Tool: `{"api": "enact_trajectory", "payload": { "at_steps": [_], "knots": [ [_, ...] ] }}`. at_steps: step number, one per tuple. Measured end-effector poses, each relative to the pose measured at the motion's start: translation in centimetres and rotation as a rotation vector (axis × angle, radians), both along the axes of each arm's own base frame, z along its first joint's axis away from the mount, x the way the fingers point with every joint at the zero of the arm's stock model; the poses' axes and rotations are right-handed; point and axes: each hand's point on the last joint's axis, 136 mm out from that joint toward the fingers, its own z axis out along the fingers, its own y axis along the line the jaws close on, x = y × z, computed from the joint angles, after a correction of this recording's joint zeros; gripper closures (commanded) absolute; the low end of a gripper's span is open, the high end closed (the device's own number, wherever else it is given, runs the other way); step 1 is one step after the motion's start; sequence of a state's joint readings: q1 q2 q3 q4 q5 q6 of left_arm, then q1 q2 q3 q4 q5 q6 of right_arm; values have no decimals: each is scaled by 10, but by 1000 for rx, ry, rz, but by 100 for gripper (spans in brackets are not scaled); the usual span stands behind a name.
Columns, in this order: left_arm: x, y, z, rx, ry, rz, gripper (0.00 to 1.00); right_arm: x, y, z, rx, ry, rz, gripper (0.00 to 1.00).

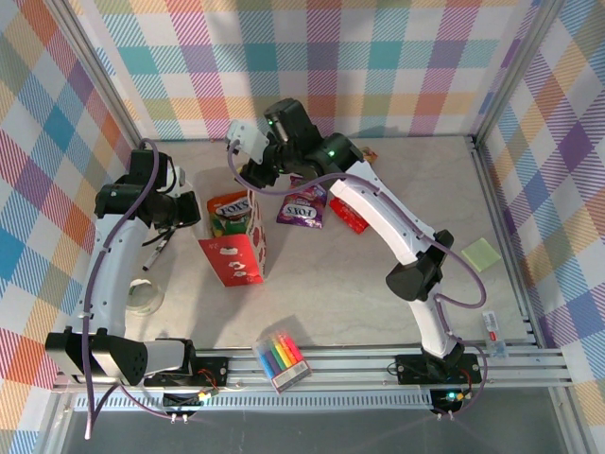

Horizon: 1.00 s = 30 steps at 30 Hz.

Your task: Place the snacks into the paper bag

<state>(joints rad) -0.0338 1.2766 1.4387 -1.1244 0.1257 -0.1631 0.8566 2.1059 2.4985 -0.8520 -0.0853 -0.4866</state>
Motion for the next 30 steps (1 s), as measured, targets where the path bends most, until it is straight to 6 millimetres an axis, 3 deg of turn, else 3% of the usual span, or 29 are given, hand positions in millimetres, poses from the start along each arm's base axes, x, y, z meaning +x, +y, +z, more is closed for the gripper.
{"api": "enact_trajectory", "payload": {
  "at_steps": [6,12,22,25,30],
  "knots": [
    [0,0,0,0,0,0,90,5,-16,-5,-37,-6,-80,41],
    [0,0,0,-1,0,0,90,-11,-37,3,-1,28,-121,37],
    [1,-1,-1,-3,4,-2,89,-49,-92,58,183,-6,-167,24],
    [1,-1,-2,-7,7,-3,89,-45,-112,48,185,15,-218,22],
    [2,-3,-4,-13,14,-7,89,-32,-146,2,139,108,-332,22]
  ]
}}
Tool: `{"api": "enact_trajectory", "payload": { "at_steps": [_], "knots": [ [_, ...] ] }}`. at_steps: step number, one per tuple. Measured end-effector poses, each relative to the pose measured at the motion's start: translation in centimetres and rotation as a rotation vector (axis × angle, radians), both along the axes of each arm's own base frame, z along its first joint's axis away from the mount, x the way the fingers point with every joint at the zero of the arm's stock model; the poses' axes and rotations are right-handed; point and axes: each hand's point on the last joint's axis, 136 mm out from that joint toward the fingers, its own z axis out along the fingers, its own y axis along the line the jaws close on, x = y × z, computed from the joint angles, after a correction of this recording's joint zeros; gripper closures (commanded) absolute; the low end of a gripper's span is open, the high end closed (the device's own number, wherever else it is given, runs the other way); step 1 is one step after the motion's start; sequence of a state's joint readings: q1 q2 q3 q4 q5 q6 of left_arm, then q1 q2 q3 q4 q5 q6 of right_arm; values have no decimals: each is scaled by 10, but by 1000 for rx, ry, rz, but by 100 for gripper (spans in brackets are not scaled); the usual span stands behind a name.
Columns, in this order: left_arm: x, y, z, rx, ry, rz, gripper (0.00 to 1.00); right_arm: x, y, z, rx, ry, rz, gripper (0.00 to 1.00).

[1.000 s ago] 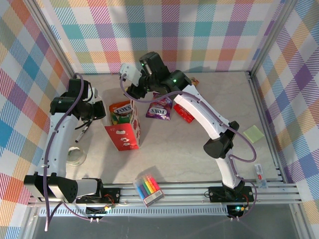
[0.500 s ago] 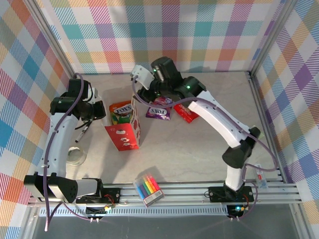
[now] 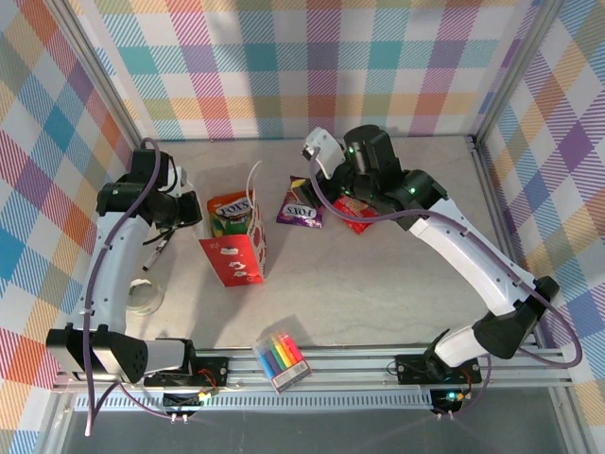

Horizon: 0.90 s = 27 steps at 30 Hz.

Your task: Place the snacks into the paper bag

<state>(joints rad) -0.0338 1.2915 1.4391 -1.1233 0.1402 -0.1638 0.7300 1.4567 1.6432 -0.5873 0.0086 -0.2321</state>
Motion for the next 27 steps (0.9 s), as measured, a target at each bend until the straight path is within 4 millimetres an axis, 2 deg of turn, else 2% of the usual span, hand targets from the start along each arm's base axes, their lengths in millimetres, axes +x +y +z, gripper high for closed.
{"api": "enact_trajectory", "payload": {
  "at_steps": [5,8,10,16,27],
  "knots": [
    [1,0,1,0,0,0,89,11,-42,-49,-6,146,-145,21],
    [2,0,3,0,-6,0,89,15,-62,-68,15,220,-229,21],
    [3,0,5,0,-13,0,89,17,-68,-81,27,264,-267,21],
    [5,0,12,0,-31,0,89,19,-58,-117,83,414,-313,19],
    [6,0,15,2,-39,2,75,64,-18,-204,90,699,-396,22]
  ]
}}
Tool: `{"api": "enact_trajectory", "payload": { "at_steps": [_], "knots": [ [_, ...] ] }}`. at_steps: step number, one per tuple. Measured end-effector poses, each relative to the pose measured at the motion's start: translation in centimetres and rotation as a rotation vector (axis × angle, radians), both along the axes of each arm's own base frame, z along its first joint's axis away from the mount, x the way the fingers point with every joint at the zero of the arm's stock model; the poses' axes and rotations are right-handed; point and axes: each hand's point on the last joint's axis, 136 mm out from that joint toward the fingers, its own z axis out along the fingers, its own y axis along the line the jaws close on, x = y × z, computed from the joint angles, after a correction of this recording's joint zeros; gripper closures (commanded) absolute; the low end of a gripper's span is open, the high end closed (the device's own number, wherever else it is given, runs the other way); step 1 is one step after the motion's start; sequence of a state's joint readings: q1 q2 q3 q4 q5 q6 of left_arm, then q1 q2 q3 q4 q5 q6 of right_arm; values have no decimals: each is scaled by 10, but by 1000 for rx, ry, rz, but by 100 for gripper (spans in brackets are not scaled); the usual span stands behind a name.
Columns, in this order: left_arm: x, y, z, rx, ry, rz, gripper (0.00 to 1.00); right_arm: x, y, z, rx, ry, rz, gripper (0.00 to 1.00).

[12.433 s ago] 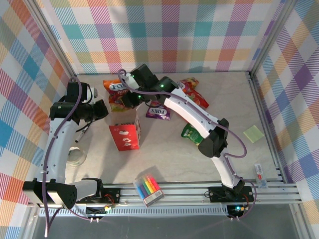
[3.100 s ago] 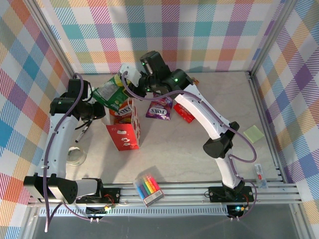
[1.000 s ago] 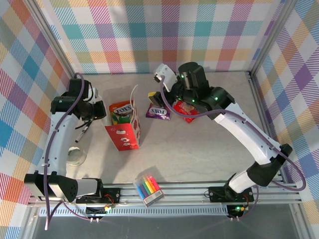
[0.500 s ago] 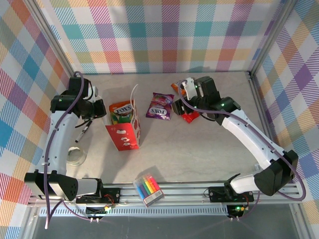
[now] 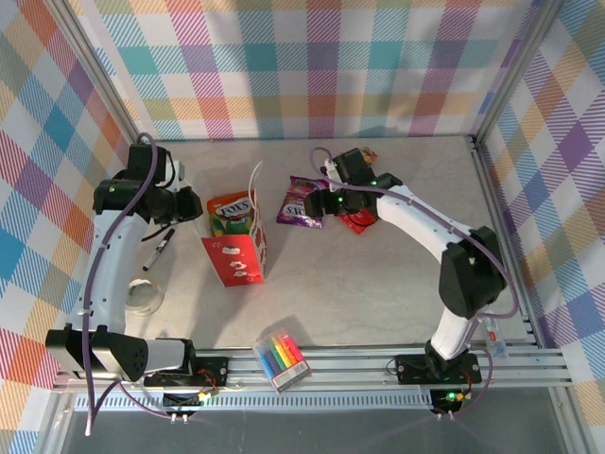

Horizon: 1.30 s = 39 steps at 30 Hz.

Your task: Place the snacks into the paper bag

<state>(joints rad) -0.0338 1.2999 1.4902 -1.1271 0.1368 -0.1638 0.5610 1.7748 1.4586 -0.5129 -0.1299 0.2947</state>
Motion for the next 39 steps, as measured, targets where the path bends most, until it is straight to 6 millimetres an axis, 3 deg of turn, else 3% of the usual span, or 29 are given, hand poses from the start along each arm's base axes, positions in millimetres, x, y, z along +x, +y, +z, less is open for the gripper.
{"api": "enact_trajectory", "payload": {
  "at_steps": [5,11,20,32,39],
  "knots": [
    [5,0,2,1,3,0,73,6,8,-13,19,55,-20,22],
    [12,0,-8,6,38,2,73,12,7,-7,38,56,-43,22],
    [14,3,-5,23,40,1,97,15,0,-8,28,58,-63,22],
    [36,-12,-4,-47,17,-47,99,12,-14,-26,21,120,-125,22],
    [53,-13,-4,-41,14,-56,99,10,-11,-29,51,155,-147,21]
  ]
}}
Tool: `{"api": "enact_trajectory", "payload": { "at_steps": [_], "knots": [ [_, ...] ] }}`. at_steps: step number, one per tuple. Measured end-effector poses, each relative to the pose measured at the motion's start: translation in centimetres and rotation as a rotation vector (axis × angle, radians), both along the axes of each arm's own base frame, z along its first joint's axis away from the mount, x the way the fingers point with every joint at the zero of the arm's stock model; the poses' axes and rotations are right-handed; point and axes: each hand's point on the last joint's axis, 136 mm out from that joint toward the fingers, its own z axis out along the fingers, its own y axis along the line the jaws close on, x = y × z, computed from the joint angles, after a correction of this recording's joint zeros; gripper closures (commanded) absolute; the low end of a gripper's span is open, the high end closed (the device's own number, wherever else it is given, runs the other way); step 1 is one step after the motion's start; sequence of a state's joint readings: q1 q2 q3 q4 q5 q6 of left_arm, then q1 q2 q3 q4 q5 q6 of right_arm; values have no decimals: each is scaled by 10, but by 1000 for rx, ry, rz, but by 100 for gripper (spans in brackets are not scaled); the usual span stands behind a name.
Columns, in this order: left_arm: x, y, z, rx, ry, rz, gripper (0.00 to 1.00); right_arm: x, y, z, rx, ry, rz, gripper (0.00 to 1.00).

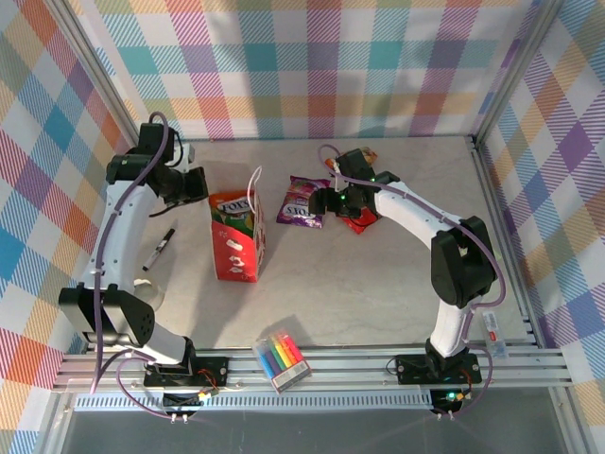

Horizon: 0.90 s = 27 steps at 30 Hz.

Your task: Place the snacks into the paper bag

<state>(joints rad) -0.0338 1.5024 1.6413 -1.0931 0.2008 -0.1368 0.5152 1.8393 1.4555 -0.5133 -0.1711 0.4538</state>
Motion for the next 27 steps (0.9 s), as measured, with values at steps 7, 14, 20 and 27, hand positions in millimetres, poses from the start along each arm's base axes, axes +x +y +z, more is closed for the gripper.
{"api": "enact_trajectory", "payload": {
  "at_steps": [7,14,20,27],
  "knots": [
    [2,0,-1,1,2,0,91,2,7,-25,17,72,-22,20],
    [-4,3,1,20,-13,-4,72,8,11,-58,-5,140,-38,18],
    [-12,6,14,38,-52,-2,69,27,22,-55,14,118,-38,18],
    [-19,8,17,51,-60,1,68,50,33,-56,20,102,-52,17]
  ]
}}
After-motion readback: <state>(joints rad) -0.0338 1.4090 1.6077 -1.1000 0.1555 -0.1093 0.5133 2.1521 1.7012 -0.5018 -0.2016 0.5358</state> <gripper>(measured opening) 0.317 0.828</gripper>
